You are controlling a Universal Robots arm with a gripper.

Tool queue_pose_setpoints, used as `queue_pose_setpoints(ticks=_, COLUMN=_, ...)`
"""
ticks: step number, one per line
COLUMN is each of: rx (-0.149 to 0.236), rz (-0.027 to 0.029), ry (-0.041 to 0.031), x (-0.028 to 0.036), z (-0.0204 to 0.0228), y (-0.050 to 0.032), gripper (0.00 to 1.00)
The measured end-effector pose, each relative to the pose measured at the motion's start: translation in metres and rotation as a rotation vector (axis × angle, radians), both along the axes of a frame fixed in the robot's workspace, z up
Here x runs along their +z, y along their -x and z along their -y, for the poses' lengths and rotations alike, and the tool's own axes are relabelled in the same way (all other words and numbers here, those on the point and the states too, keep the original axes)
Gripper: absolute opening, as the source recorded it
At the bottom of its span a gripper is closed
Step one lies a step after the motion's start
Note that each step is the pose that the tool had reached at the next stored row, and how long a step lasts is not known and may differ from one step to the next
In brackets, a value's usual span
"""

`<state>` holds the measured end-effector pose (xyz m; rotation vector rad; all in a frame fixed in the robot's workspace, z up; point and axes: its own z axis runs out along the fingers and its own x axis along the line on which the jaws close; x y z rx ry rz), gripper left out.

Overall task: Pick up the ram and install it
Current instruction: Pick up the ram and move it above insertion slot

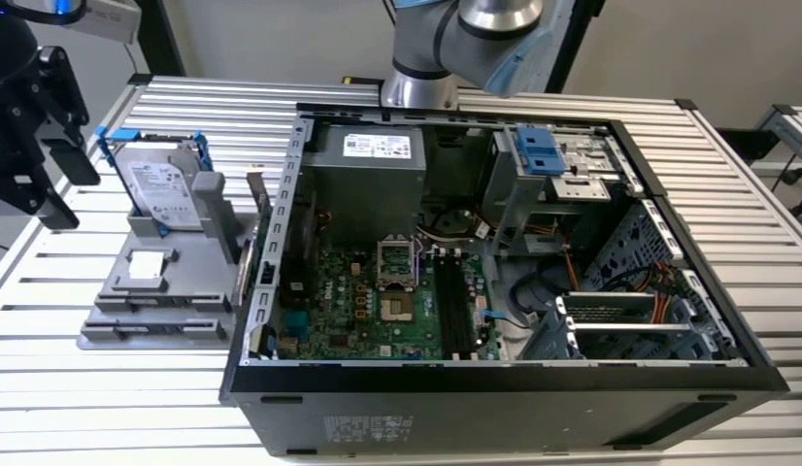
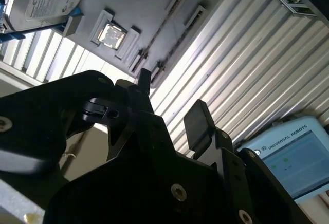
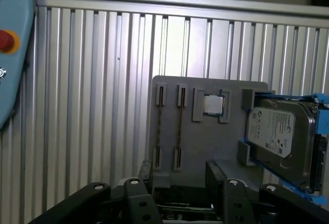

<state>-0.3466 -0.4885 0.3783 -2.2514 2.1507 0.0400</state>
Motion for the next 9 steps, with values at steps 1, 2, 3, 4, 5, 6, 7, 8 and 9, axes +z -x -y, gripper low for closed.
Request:
queue_pose_setpoints(ticks=1, rx=0.0, rz=0.0, ry=0.0, x=-0.0007, z=0.0, y=0.0, gripper=1.0)
queue_pose_setpoints(ticks=2, rx=0.0, rz=-0.0001, ry=0.0, x=-0.0013, z=0.0, y=0.0, gripper=1.0)
queue_pose_setpoints(ticks=3, rx=0.0, rz=-0.0001, ry=0.0, x=-0.002, z=0.0, y=0.0, gripper=1.0)
queue_pose_setpoints(ticks=4, rx=0.0, rz=0.0, ry=0.0, x=-0.0027, z=0.0, y=0.0, gripper=1.0)
queue_pose_setpoints(ticks=5, rx=0.0, rz=0.0, ry=0.0, x=-0.0034, z=0.0, y=0.0, gripper=1.0)
queue_pose_setpoints(ticks=6, rx=0.0, rz=0.0, ry=0.0, x=-0.0041, z=0.0, y=0.0, gripper=1.0)
queue_pose_setpoints(ticks=7, rx=0.0, rz=0.0, ry=0.0, x=-0.0049, z=0.0, y=0.0, gripper=1.0)
queue_pose_setpoints(ticks=8, rx=0.0, rz=0.0, ry=0.0, x=-0.0055, z=0.0, y=0.0, gripper=1.0)
queue_pose_setpoints(ticks=9, rx=0.0, rz=-0.0001, ry=0.0001, x=-0.0063, z=0.0, y=0.0, gripper=1.0)
